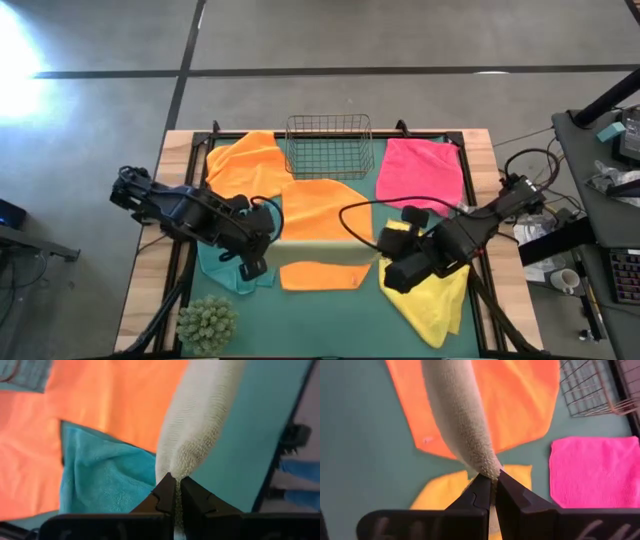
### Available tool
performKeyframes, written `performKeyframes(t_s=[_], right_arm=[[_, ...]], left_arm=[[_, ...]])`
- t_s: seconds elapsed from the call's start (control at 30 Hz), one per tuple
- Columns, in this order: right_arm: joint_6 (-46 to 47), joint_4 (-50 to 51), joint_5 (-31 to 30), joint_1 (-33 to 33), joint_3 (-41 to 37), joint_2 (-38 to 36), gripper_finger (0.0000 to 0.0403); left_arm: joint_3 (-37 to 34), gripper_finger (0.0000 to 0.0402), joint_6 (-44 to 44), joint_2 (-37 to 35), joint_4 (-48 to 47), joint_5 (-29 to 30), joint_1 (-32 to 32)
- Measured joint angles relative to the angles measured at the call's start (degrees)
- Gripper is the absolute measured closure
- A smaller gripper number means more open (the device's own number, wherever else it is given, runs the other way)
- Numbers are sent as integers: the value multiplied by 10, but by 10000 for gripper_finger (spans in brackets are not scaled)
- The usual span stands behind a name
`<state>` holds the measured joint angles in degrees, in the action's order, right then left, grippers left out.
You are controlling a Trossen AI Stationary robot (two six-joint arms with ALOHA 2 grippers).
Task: Fold microfiber towels
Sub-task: Fold the light green microfiber cloth
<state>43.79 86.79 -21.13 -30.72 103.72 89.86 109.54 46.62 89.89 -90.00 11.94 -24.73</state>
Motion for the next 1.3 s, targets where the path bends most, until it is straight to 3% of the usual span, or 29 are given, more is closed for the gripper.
performKeyframes(t_s=[0.2, 0.9, 1.1, 1.3], right_arm=[[-29, 30, 4, 1, 0, 1, 394], [35, -25, 40, -53, -1, 15, 394], [49, -61, 114, -77, -2, 43, 394], [80, -115, 141, -106, -2, 63, 394]], left_arm=[[-6, 401, 41, 0, 9, 36, 0], [-91, 402, 71, 0, 105, 14, -53], [-94, 402, 85, 0, 146, -27, -81], [-96, 402, 86, 0, 193, -75, -114]])
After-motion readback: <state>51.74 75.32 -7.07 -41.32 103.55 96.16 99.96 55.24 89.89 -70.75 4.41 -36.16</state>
